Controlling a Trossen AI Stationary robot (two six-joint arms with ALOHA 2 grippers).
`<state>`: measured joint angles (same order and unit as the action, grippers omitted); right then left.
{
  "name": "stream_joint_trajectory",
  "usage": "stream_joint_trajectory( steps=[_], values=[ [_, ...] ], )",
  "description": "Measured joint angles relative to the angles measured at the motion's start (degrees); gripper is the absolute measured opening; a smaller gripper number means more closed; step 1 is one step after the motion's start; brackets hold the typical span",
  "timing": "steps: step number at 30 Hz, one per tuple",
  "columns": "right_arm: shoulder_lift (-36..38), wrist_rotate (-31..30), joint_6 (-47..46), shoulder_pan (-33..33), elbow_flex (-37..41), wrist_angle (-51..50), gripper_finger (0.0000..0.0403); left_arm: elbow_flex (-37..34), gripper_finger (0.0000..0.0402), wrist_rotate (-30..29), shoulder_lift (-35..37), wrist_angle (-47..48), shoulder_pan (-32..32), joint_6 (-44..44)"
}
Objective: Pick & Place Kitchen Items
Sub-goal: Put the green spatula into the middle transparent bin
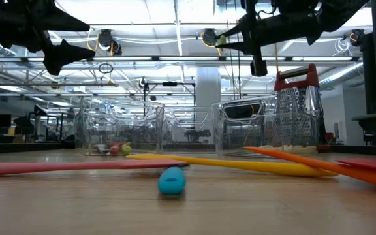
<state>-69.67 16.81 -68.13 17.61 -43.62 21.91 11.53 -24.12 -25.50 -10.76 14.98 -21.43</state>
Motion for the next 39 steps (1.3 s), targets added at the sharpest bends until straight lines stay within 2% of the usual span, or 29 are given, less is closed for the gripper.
stream_joint_trajectory(
  steps=[9,25,36,39],
  values=[
    [-5.1,-0.4,0.3,2.6,-7.8,-1.7,0.0043,0.0,0.0306,-0.3,0.0,0.2,0.0,3.8],
    [-21.1,-1.9,3.5,6.0,-26.3,-16.6,0.0043,0.0,0.0306,-0.5,0.0,0.3,0.0,3.7],
    [-27.0,-2.1,4.2,8.7,-28.3,-20.4,0.0043,0.0,0.0306,-0.5,0.0,0.3,0.0,3.7],
    [-27.1,-3.8,4.8,8.9,-28.3,-22.0,0.0043,0.0,0.0306,-0.5,0.0,0.3,0.0,3.7]
  ],
)
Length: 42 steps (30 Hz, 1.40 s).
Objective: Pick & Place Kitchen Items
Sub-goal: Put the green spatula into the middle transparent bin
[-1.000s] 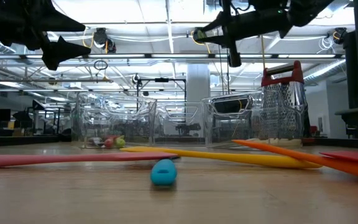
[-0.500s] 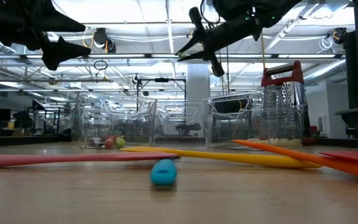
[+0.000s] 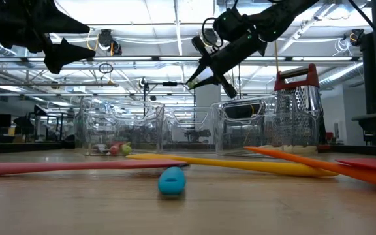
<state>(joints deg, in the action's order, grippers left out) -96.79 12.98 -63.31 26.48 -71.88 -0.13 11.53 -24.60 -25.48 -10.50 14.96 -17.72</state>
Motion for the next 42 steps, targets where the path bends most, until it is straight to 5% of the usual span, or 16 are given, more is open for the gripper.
stream_joint_trajectory(
  steps=[21,30,42],
  values=[
    [0.1,-6.9,4.2,-0.6,-0.1,-4.4,0.0043,0.0,0.0306,0.0,0.0,0.0,0.0,-0.1],
    [-0.2,-10.7,9.8,-1.4,-7.9,-14.8,0.0043,0.0,0.0306,0.0,0.0,0.0,0.0,-0.1],
    [-12.6,-9.8,14.8,-0.8,-20.0,-23.4,0.0043,0.0,0.0306,0.1,0.0,-0.2,0.0,-0.7]
  ],
)
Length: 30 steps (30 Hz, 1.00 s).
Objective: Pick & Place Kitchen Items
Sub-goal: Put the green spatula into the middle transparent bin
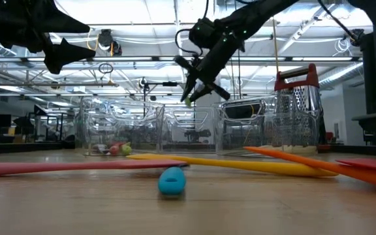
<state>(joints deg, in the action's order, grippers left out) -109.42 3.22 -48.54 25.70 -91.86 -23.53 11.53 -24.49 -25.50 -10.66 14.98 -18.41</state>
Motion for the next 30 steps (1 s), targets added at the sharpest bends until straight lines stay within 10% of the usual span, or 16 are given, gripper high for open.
stream_joint_trajectory(
  steps=[30],
  values=[
    [-4.1,4.4,-0.8,0.6,-2.1,-5.3,0.0055,0.0,0.0306,-0.1,0.0,0.1,0.0,3.1]
  ],
)
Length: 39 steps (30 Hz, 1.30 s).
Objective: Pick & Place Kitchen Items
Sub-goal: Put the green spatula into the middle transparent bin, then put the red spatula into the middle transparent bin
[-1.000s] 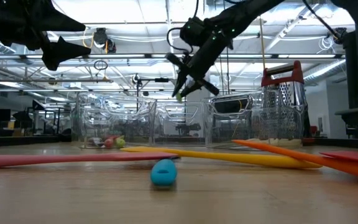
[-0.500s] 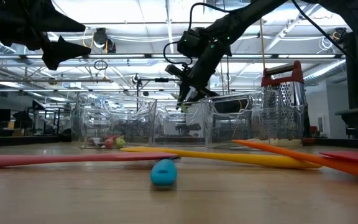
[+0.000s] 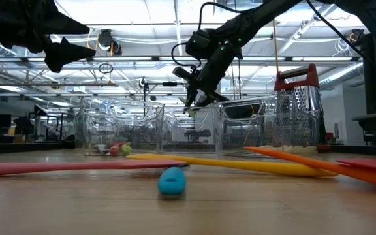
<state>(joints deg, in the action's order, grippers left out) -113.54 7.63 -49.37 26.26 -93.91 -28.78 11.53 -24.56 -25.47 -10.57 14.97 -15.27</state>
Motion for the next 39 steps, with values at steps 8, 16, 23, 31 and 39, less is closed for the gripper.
stream_joint_trajectory(
  steps=[8,16,23,31,39],
  values=[
    [-0.8,-0.2,-0.2,-0.1,0.0,0.5,0.0055,0.0,0.0306,0.0,0.0,0.0,0.0,0.1],
    [-2.7,0.0,-1.0,-0.1,0.1,1.1,0.0055,0.0,0.0306,0.0,0.0,0.0,0.0,-0.1],
    [-2.8,1.4,-1.0,-0.1,0.0,2.0,0.0055,0.0,0.0306,0.0,0.0,0.0,0.0,0.5],
    [-4.0,3.6,-0.9,-0.2,0.1,2.0,0.0079,0.0,0.0306,0.0,0.0,0.0,0.0,0.6],
    [-4.8,4.6,-0.9,-0.5,0.1,4.2,0.0113,0.0,0.0306,0.0,0.0,0.0,0.0,0.6]
  ],
)
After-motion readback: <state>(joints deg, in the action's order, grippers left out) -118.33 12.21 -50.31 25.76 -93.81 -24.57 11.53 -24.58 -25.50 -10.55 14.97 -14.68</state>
